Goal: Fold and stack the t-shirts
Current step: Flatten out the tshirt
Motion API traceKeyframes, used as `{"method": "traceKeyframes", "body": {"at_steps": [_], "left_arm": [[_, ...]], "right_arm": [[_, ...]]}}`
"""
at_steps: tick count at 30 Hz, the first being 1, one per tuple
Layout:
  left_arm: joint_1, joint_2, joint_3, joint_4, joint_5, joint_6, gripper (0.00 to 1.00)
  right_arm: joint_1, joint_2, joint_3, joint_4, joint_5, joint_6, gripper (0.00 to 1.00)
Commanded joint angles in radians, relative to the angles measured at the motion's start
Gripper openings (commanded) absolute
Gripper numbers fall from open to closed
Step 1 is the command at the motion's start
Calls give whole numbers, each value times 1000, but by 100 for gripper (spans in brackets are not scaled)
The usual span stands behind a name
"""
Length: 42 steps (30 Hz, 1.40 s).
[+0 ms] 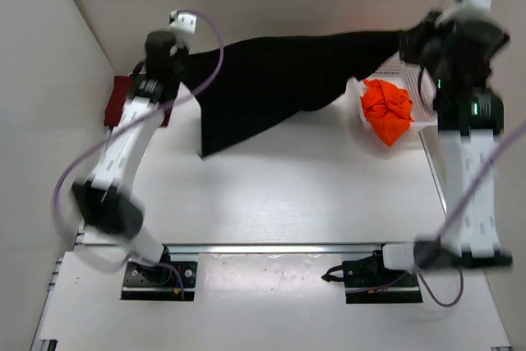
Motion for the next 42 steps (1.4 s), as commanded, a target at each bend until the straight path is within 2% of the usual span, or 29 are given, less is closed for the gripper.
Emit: {"method": "traceKeyframes", "body": {"at_steps": [1, 2, 5, 11, 16, 21, 25, 29, 31, 34, 36, 39, 41, 42], "left_arm": [[-79, -419, -306, 231, -30, 108, 0], [-89, -455, -374, 199, -39, 99, 0], [-61, -538, -509, 92, 41, 47, 0], [-92, -721, -807, -68, 69, 93, 0], [-118, -873, -1055, -223, 108, 83, 0], [-113, -939, -1129, -383, 188, 56, 0], [-77, -977, -1117, -418, 211, 102, 0], [-101, -954, -1112, -372, 112, 101, 0], [-63, -921, -1082, -338, 108, 98, 0], [-46, -806, -975, -291, 76, 89, 0], [-40, -714, -898, -204, 33, 95, 0], [-17, -545, -705, -179, -16, 89, 0], [19, -459, -527, -224, 48, 86, 0], [23, -459, -508, -245, 106, 108, 0]], "right_arm": [[38, -273, -363, 23, 104, -23, 0], [37, -356, -506, 33, 96, -5, 0], [35, -492, -758, -45, 80, 50, 0], [127, -709, -1107, -166, 15, 208, 0], [235, -782, -1268, -234, -30, 346, 1], [221, -785, -1252, -314, -45, 313, 0], [103, -756, -1209, -352, -126, 224, 0], [2, -742, -1169, -348, -194, 138, 0], [-52, -710, -1117, -326, -235, 115, 0], [-40, -638, -1048, -262, -265, 124, 0], [18, -570, -1011, -205, -242, 136, 0], [97, -445, -913, -159, -229, 118, 0], [24, -417, -880, -188, -292, 98, 0], [2, -421, -891, -196, -323, 89, 0]]}}
